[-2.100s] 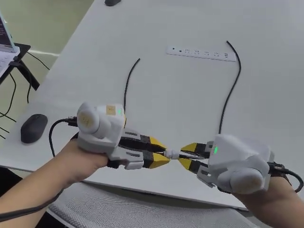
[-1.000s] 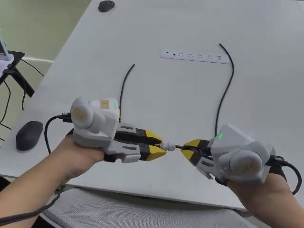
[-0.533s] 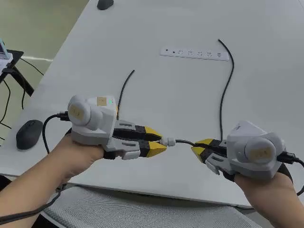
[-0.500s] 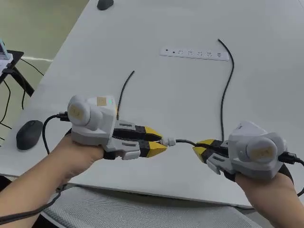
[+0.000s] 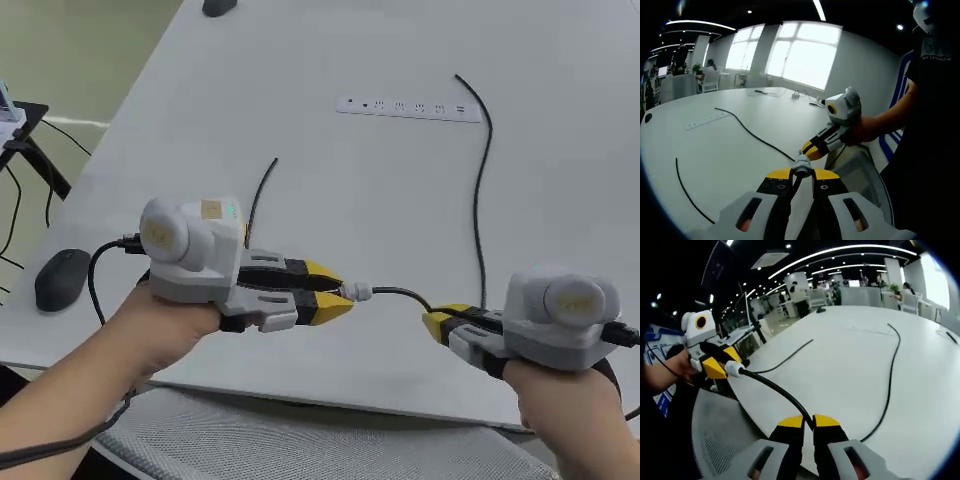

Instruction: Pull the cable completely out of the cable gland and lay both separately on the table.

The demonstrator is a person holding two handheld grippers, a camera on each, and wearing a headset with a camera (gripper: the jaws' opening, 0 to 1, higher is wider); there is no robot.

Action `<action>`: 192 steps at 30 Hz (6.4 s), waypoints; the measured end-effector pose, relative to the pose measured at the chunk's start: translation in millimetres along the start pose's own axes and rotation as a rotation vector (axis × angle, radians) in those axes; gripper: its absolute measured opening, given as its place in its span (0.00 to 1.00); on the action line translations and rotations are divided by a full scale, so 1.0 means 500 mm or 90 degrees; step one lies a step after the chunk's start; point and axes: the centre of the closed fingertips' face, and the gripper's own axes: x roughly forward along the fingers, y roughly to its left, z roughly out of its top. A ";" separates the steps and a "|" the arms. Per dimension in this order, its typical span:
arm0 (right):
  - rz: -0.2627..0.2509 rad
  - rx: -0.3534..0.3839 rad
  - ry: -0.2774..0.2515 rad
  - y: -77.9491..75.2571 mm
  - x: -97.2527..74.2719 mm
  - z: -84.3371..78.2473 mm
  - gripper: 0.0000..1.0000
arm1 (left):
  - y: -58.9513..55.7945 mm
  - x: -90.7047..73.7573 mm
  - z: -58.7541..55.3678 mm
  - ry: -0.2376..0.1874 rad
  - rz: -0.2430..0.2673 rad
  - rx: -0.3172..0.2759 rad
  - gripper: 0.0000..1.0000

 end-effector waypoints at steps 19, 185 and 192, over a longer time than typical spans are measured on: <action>0.001 -0.095 -0.016 0.032 -0.009 0.029 0.12 | 0.005 -0.023 -0.003 0.001 -0.007 -0.001 0.15; -0.106 -0.279 0.033 0.101 0.081 0.068 0.00 | 0.080 -0.095 -0.017 -0.007 -0.025 0.024 0.15; -0.141 -0.175 0.020 0.051 0.072 0.045 0.00 | 0.076 -0.090 -0.001 -0.015 -0.028 0.027 0.15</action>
